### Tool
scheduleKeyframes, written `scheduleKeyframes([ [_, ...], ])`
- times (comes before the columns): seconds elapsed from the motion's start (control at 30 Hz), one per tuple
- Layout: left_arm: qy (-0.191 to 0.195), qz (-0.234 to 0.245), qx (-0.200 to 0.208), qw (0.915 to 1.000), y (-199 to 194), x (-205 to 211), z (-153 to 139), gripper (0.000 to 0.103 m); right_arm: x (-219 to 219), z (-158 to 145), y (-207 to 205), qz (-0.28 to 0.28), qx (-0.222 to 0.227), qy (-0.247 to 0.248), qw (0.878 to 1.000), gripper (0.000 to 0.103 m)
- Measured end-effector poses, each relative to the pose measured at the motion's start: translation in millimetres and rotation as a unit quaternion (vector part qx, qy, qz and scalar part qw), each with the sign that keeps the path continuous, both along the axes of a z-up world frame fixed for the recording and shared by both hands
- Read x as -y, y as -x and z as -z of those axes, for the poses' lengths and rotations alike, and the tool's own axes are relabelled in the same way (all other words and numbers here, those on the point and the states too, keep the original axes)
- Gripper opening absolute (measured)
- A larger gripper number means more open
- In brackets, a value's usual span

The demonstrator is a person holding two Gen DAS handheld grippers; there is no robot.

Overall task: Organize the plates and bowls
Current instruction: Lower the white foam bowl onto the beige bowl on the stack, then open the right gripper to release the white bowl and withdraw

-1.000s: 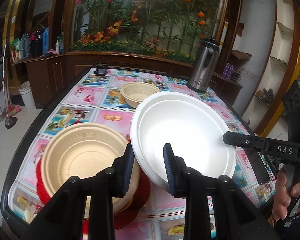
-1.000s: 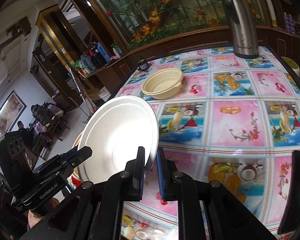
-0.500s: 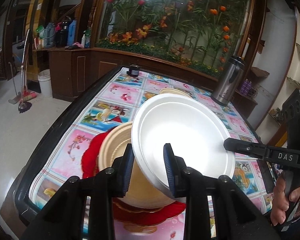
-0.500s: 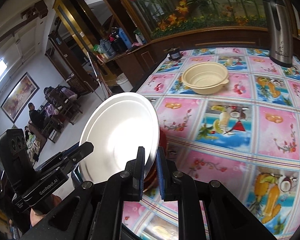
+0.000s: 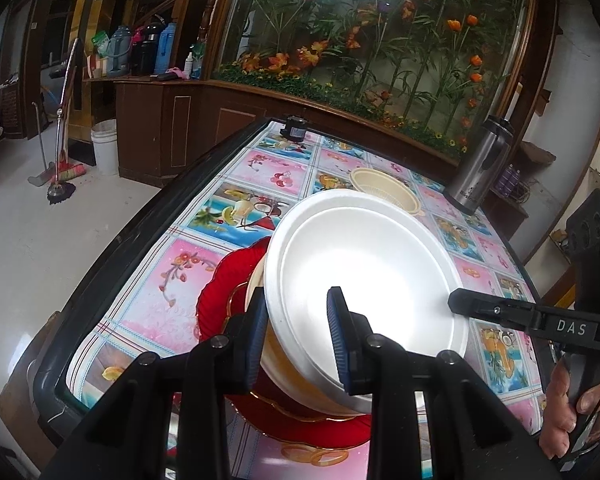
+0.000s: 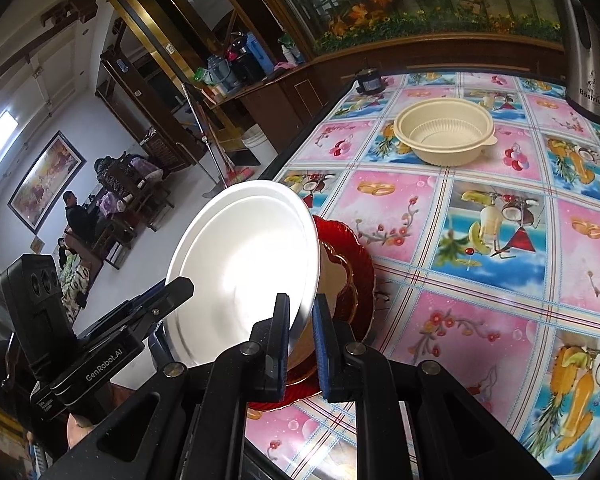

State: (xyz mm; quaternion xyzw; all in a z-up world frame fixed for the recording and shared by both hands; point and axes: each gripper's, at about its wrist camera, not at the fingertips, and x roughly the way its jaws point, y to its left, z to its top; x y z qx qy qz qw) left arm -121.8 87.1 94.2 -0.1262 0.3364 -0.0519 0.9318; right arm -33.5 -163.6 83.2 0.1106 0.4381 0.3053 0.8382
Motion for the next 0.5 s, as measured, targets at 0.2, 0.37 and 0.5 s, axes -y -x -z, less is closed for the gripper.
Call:
scheduleKeyframes([
  [0.2, 0.003, -0.011, -0.012, 0.9999, 0, -10, 7, 0.028, -10, 11, -4, -0.011, -0.018, -0.002, 1.000, 0.014],
  [0.37, 0.005, -0.013, -0.017, 0.9998, 0, -13, 9, 0.028, -15, 14, -5, -0.017, -0.022, -0.001, 1.000, 0.015],
  [0.5, 0.006, -0.012, -0.017, 0.9998, -1, -13, 10, 0.028, -14, 14, -7, -0.018, -0.023, -0.002, 1.000, 0.016],
])
